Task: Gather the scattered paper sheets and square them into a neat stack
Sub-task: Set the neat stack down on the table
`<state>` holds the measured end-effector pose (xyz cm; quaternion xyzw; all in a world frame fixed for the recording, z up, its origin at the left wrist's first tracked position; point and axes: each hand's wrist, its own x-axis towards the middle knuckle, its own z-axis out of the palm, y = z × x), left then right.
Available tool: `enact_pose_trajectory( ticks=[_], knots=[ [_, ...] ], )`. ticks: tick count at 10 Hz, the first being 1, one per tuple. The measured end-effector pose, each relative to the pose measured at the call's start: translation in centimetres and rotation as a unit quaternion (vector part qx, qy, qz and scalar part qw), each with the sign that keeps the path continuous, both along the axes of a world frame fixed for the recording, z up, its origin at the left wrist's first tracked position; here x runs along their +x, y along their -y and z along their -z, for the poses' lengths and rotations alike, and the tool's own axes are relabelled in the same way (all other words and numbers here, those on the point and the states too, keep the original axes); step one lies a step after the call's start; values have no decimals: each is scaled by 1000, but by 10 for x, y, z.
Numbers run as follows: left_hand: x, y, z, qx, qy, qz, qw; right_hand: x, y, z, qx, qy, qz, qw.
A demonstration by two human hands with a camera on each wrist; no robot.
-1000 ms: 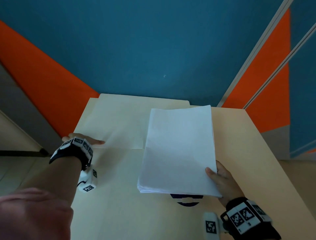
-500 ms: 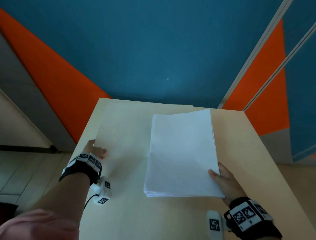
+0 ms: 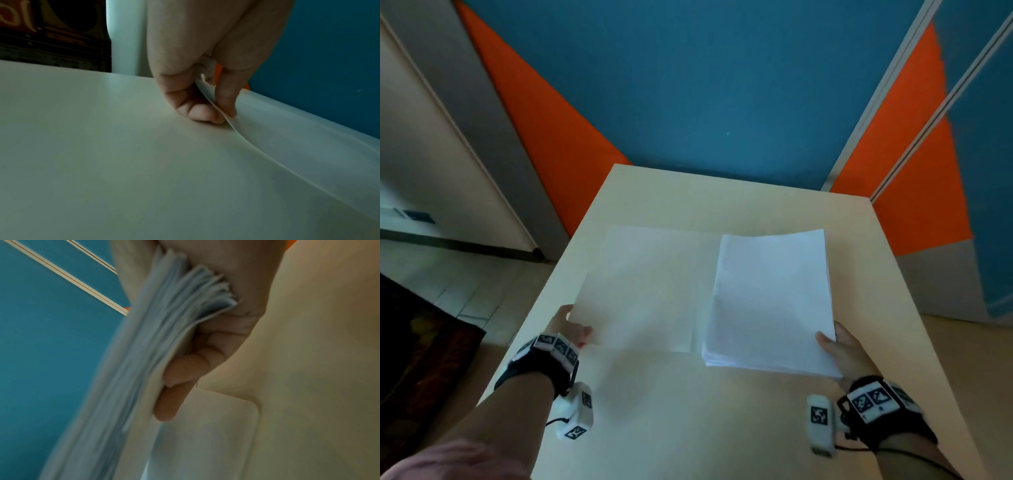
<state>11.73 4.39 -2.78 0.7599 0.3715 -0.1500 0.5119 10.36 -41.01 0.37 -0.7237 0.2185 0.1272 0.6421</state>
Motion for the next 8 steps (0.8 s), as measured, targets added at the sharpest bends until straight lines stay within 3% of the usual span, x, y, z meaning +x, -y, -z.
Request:
enact_pose_trajectory(
  ticks=[1,2,3,4,6,8],
  knots=[
    [-26,-2,11,7,46,2,999,-3,3,-2,6,2,-10,1000],
    [-41,9,4,-92,36,-90,991,0,2,-2,4,8,-37,999],
    [-51,17,-4,-84,44,-117,989,4,-3,0,-17,11,-47,999],
    [-51,13,2,8,35,-106,994,9,-9,7,-34,3,-61,998],
    [-52,15,-2,60,16,-55,997,13,-14,22,-135,-36,-83,987],
    [-52,13,-4,66,3,-36,997,21,-20,22,-179,-14,-79,981]
  ],
)
